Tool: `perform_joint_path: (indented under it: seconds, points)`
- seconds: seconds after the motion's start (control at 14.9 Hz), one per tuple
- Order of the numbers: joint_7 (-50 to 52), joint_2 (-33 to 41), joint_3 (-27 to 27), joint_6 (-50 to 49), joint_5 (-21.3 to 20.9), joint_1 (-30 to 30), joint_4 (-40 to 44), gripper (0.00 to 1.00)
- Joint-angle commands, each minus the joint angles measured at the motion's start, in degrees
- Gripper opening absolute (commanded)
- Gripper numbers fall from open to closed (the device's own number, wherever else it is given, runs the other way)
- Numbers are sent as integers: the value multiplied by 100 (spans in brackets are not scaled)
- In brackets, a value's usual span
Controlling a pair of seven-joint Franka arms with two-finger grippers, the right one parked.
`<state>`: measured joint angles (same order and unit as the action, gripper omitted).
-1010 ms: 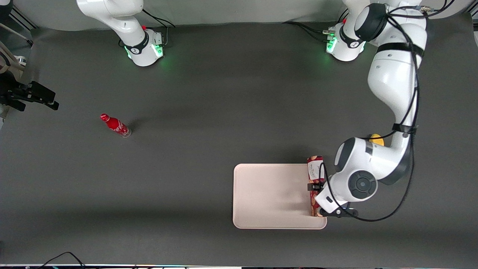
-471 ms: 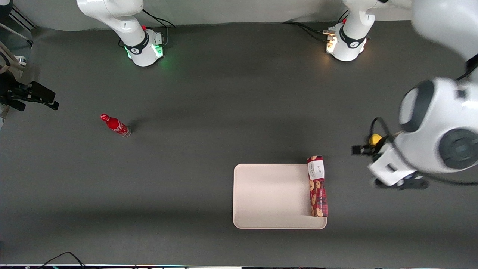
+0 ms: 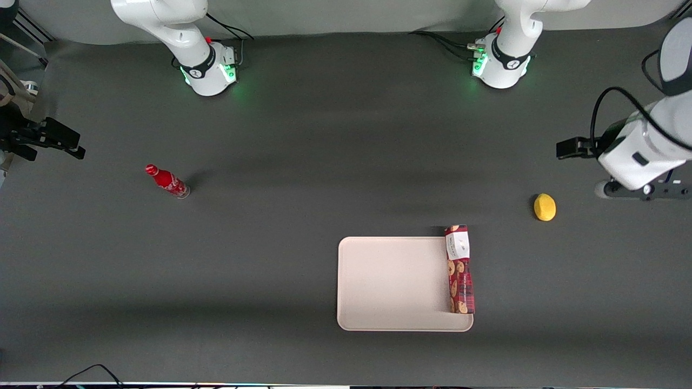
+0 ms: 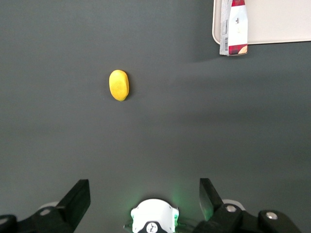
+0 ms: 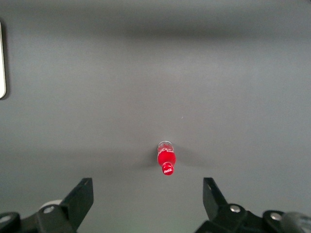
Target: Place red cookie box on tray
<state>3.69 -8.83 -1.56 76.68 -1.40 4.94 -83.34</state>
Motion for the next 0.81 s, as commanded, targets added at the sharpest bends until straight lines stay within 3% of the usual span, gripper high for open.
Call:
perform_joint_path:
  seconds: [0.0,0.74]
  points:
    - [-255,1559,332,1095,176,51,-2141,100]
    - [-694,1454,359,533,211,51,-1422,100]
